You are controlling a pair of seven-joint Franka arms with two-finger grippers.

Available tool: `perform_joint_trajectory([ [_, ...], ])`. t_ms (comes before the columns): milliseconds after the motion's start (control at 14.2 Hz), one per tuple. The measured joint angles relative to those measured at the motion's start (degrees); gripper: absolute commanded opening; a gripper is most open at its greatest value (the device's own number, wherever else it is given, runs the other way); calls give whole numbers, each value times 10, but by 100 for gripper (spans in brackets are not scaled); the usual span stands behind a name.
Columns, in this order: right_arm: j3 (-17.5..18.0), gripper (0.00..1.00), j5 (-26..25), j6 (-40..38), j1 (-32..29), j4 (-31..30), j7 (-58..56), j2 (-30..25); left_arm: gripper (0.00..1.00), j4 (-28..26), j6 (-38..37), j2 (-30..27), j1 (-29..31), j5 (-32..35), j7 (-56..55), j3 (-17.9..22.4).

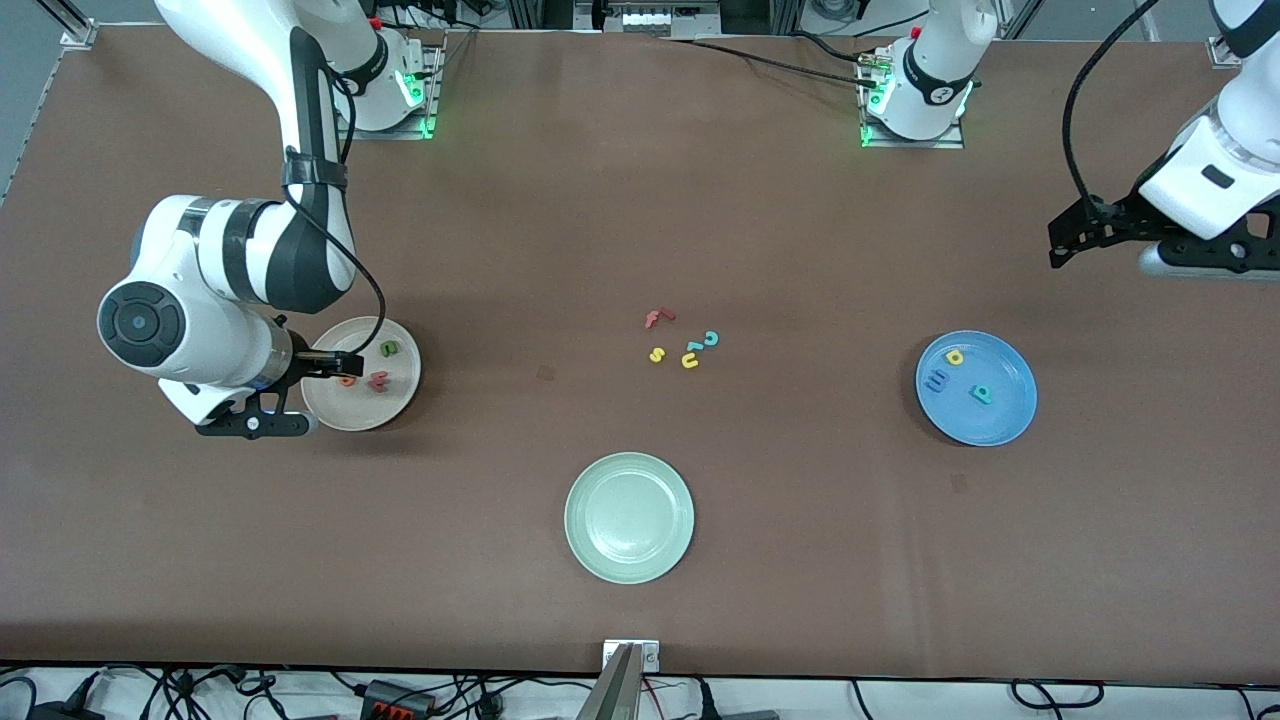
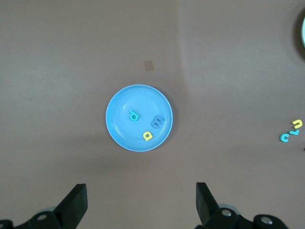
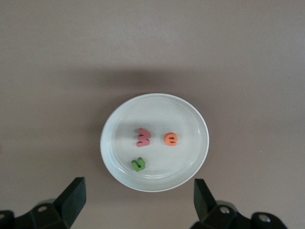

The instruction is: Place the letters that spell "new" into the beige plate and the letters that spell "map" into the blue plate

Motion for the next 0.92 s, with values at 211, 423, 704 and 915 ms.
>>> perform_joint_trajectory([
  [211,77,100,1,-8,-73,48,48,-23,100,6,-3,-1,0,0,1,-1],
  [423,170,100,-48,-11,-166,70,81,-76,100,6,-4,0,0,0,2,-1],
  [704,321,100,-153,-36,-315,84,82,-162,100,6,-5,0,0,0,2,-1],
  [915,377,100,-161,-45,-401,85,82,-201,100,6,-12,0,0,0,2,-1],
])
